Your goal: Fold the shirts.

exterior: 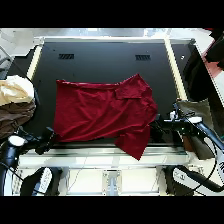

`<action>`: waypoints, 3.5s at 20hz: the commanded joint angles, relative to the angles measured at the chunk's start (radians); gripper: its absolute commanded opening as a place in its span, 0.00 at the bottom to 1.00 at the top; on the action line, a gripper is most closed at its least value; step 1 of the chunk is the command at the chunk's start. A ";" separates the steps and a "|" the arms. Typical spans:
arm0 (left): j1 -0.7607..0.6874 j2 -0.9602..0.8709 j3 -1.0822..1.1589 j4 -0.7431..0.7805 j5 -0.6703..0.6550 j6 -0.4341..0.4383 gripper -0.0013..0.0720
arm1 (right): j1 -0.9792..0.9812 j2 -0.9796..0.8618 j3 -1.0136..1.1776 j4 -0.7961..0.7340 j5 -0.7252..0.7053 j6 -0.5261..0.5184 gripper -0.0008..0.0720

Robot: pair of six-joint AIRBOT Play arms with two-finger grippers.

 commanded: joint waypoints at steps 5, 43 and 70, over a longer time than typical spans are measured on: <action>-0.001 -0.059 -0.001 -0.130 0.102 0.117 0.15 | 0.001 0.001 -0.001 0.006 0.011 0.000 0.04; -0.467 -0.953 1.284 0.422 0.042 0.299 0.03 | 0.270 -0.378 0.900 -0.286 -0.178 -0.077 0.04; -0.476 -0.961 1.414 0.486 -0.141 0.313 0.03 | 0.216 -0.422 1.149 -0.757 0.283 0.117 0.04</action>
